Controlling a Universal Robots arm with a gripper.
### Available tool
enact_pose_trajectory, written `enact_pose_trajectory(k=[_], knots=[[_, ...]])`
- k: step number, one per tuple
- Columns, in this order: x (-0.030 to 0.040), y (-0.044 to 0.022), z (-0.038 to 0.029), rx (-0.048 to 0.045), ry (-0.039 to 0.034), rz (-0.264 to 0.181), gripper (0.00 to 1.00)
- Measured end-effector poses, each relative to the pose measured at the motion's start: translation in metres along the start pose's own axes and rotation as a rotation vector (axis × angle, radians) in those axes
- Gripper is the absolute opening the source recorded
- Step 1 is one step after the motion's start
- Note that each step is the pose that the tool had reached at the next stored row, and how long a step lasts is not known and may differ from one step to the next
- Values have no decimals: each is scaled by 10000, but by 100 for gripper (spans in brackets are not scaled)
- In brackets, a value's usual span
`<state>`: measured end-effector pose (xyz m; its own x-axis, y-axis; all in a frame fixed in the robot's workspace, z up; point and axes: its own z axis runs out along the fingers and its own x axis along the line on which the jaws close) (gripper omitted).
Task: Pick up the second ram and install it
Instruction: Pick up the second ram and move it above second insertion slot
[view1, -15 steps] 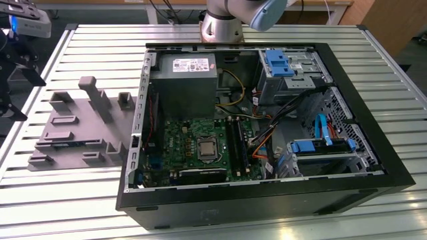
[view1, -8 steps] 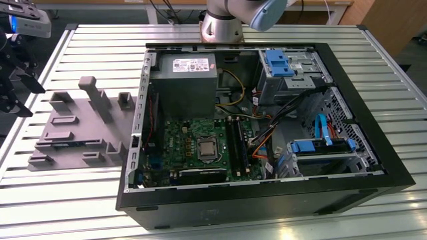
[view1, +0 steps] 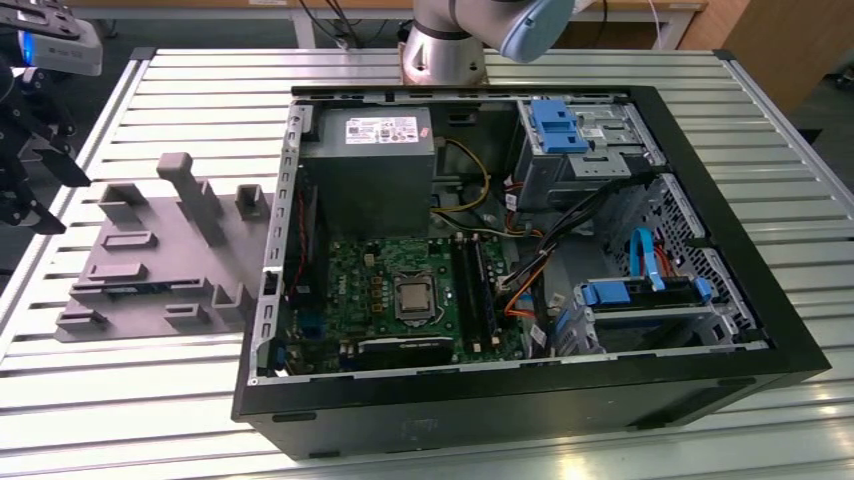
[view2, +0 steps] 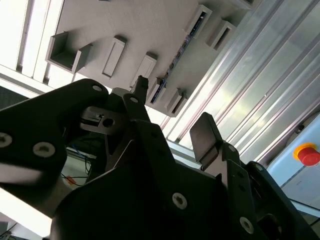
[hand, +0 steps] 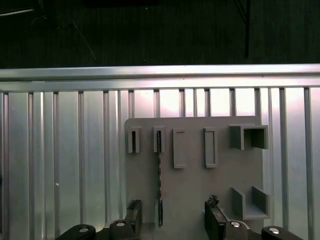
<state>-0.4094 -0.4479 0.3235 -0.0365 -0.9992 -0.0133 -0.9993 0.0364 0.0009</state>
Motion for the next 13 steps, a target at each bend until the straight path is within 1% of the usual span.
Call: enact_pose_trajectory(k=[8,9,10,11,13], knots=[[0,0,1,0,0,0,61],[0,0,1,0,0,0,62],[0,0,1,0,0,0,68],[0,0,1,0,0,1,68],[0,0,2,0,0,0,80]])
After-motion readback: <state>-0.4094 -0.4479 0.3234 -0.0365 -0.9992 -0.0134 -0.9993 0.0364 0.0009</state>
